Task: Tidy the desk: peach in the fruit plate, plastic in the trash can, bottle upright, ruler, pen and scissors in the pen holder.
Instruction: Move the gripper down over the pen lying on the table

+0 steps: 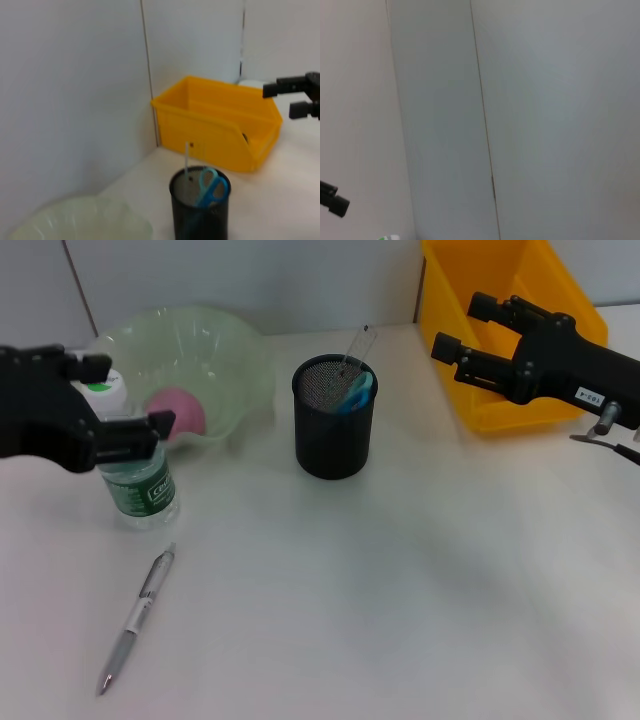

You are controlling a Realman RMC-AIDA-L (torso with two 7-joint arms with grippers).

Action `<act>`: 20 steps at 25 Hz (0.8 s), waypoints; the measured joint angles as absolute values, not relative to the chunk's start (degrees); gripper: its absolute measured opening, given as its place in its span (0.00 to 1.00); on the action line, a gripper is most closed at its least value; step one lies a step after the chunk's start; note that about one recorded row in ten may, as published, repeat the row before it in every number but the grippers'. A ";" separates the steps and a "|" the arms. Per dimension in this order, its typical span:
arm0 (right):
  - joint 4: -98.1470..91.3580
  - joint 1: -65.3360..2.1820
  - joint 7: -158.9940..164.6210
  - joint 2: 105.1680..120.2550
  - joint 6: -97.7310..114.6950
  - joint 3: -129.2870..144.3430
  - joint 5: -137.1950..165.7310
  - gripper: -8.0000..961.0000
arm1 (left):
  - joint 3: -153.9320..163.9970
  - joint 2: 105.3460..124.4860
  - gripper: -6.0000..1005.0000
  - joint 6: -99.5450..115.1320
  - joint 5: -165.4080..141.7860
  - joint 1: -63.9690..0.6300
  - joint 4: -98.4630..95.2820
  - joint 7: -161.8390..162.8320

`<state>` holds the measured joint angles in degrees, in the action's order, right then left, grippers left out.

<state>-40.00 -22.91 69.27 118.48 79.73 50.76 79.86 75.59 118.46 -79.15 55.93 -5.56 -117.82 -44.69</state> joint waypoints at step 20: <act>-41.12 -21.22 68.38 118.84 80.86 51.30 84.48 0.85 | 91.19 118.58 0.79 -79.71 37.70 -6.82 -112.07 -28.84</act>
<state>-41.12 -21.22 68.38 118.84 80.86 51.30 84.48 91.19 118.58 -79.71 37.70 -6.82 -112.07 -28.84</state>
